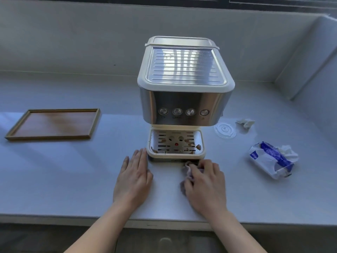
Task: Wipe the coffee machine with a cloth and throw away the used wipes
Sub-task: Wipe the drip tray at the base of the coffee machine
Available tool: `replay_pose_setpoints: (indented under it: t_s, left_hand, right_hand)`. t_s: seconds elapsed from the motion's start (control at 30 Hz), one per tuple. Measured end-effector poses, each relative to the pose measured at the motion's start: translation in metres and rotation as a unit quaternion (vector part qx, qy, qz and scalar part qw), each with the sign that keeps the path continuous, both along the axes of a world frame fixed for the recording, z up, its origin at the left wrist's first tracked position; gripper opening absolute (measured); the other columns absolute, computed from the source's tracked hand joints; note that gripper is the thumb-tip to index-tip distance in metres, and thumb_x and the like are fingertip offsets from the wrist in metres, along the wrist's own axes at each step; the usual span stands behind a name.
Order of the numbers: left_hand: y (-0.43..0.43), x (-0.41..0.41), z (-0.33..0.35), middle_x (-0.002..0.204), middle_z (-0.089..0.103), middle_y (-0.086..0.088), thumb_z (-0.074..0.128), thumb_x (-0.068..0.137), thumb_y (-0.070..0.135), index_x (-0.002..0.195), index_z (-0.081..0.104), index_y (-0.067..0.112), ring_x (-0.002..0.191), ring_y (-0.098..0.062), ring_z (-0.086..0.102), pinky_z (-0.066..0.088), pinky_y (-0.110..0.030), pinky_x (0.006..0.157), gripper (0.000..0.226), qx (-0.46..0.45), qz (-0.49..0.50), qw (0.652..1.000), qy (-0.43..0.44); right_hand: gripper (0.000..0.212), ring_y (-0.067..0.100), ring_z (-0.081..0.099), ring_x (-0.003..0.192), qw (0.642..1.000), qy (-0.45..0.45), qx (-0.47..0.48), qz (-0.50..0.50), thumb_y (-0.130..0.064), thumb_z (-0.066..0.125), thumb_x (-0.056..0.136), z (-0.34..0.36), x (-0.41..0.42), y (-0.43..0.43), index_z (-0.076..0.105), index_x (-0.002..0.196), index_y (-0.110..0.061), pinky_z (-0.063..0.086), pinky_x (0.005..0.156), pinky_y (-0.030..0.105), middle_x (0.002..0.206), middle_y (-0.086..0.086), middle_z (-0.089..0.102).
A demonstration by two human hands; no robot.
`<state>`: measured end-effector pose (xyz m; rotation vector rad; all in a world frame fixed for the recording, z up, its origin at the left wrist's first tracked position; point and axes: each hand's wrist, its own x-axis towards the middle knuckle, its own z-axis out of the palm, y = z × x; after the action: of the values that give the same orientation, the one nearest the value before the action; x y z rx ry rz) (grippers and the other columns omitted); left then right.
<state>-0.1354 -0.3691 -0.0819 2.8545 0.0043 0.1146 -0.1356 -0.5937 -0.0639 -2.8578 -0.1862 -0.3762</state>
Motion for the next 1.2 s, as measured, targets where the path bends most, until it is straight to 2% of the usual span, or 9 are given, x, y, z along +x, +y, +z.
replay_pose_setpoints:
  t_s: [0.2, 0.5, 0.67, 0.77, 0.87, 0.97, 1.03, 1.1, 1.2]
  left_hand:
    - [-0.001, 0.002, -0.002, 0.165, 0.016, 0.002, 0.014, 0.09, 0.037, 0.157, 0.012, 0.015, 0.151, -0.008, 0.007, -0.006, -0.031, 0.123, 0.07, 0.004, 0.01, 1.0, -0.005]
    - [0.001, 0.0, 0.001, 0.166, 0.008, 0.004, 0.005, 0.088, 0.042, 0.157, 0.007, 0.015, 0.15, -0.005, -0.001, -0.012, -0.028, 0.121, 0.074, 0.007, 0.001, 1.0, 0.001]
    - [-0.001, 0.0, 0.0, 0.166, 0.005, 0.004, 0.013, 0.092, 0.039, 0.157, 0.003, 0.017, 0.149, -0.003, -0.007, -0.013, -0.028, 0.12, 0.069, 0.007, 0.007, 1.0, 0.001]
    - [0.0, -0.001, -0.001, 0.166, 0.005, 0.004, 0.013, 0.093, 0.04, 0.157, 0.003, 0.017, 0.149, -0.003, -0.007, -0.011, -0.029, 0.121, 0.069, 0.006, 0.004, 1.0, 0.003]
    - [0.001, 0.0, -0.001, 0.166, 0.009, 0.003, 0.015, 0.092, 0.042, 0.157, 0.006, 0.017, 0.15, -0.005, -0.001, -0.01, -0.029, 0.121, 0.07, 0.004, 0.004, 1.0, 0.002]
    - [0.001, 0.0, -0.003, 0.165, 0.014, 0.002, 0.015, 0.091, 0.044, 0.157, 0.008, 0.016, 0.151, -0.007, 0.003, -0.008, -0.03, 0.121, 0.071, 0.005, 0.008, 1.0, -0.009]
    - [0.001, 0.0, -0.005, 0.166, 0.012, 0.002, 0.015, 0.092, 0.044, 0.157, 0.005, 0.017, 0.151, -0.007, 0.002, -0.007, -0.031, 0.122, 0.071, 0.011, 0.004, 1.0, -0.009]
    - [0.0, 0.0, -0.005, 0.166, 0.011, 0.002, 0.016, 0.093, 0.043, 0.157, 0.004, 0.016, 0.151, -0.007, 0.001, -0.006, -0.032, 0.122, 0.071, 0.01, 0.004, 1.0, -0.011]
    - [-0.002, -0.001, -0.003, 0.166, 0.006, 0.002, 0.016, 0.091, 0.042, 0.157, 0.0, 0.016, 0.151, -0.007, -0.002, -0.005, -0.033, 0.123, 0.073, -0.002, 0.004, 1.0, -0.011]
  right_hand:
    - [0.07, 0.029, 0.04, 0.117, 0.996, 0.064, -0.012, -0.057, -0.062, 0.046, 0.081, -0.002, -0.014, 0.0, 0.05, 0.135, -0.017, 0.038, 0.096, 0.044, 0.122, 0.006, 0.047]
    - [0.047, 0.024, 0.048, 0.109, 0.99, 0.036, 0.012, 0.133, -0.046, 0.053, 0.078, 0.006, -0.007, 0.032, 0.056, 0.124, -0.035, 0.037, 0.092, 0.039, 0.113, -0.003, 0.05]
    - [0.052, 0.028, 0.046, 0.107, 0.998, 0.017, -0.009, -0.066, -0.046, 0.049, 0.079, -0.005, 0.008, -0.044, 0.059, 0.126, -0.025, 0.039, 0.086, 0.043, 0.112, 0.003, 0.052]
    - [0.044, 0.032, 0.048, 0.103, 0.992, 0.042, 0.031, -0.111, -0.037, 0.05, 0.082, 0.002, 0.03, -0.042, 0.063, 0.12, -0.02, 0.04, 0.083, 0.043, 0.109, 0.007, 0.055]
    - [0.009, 0.033, 0.052, 0.089, 0.992, 0.034, 0.112, -0.045, -0.013, 0.063, 0.081, 0.002, 0.039, -0.048, 0.068, 0.089, -0.014, 0.044, 0.076, 0.042, 0.094, 0.005, 0.057]
    - [0.015, 0.024, 0.058, 0.09, 0.963, 0.02, 0.262, -0.064, -0.004, 0.055, 0.086, 0.012, 0.04, -0.054, 0.058, 0.076, -0.015, 0.05, 0.077, 0.032, 0.091, 0.002, 0.054]
    - [0.013, 0.011, 0.065, 0.08, 0.935, -0.005, 0.351, -0.047, -0.004, 0.054, 0.09, 0.023, 0.04, -0.046, 0.057, 0.082, -0.014, 0.054, 0.065, 0.022, 0.091, -0.005, 0.057]
    - [0.004, 0.022, 0.071, 0.073, 0.915, 0.009, 0.403, -0.01, -0.013, 0.055, 0.094, 0.03, 0.045, -0.03, 0.058, 0.093, -0.016, 0.057, 0.056, 0.037, 0.094, -0.008, 0.061]
    - [0.03, 0.032, 0.053, 0.112, 0.976, 0.014, 0.219, 0.008, -0.025, 0.056, 0.094, 0.027, 0.061, -0.013, 0.059, 0.124, -0.023, 0.046, 0.09, 0.045, 0.125, 0.005, 0.055]
